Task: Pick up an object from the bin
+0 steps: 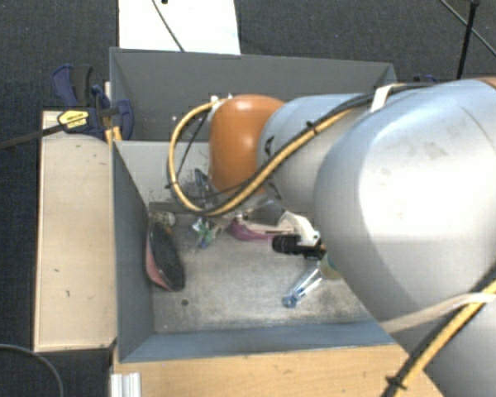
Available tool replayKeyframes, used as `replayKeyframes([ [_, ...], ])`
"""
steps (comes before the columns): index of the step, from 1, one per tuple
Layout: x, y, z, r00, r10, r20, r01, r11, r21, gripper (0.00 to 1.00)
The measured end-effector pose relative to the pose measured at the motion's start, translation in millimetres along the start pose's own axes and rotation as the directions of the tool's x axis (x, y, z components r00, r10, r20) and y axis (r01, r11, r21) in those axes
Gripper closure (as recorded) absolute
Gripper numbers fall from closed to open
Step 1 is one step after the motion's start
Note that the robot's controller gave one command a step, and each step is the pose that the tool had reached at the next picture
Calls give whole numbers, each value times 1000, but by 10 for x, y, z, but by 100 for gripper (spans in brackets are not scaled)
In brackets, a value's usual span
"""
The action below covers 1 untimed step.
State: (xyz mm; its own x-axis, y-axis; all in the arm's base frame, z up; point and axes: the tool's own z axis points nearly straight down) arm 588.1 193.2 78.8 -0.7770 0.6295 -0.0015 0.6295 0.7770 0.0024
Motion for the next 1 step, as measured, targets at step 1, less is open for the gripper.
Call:
replayKeyframes([
  [1, -14, 16, -685, 1000, -4, 3, 4, 1000, -4, 100],
])
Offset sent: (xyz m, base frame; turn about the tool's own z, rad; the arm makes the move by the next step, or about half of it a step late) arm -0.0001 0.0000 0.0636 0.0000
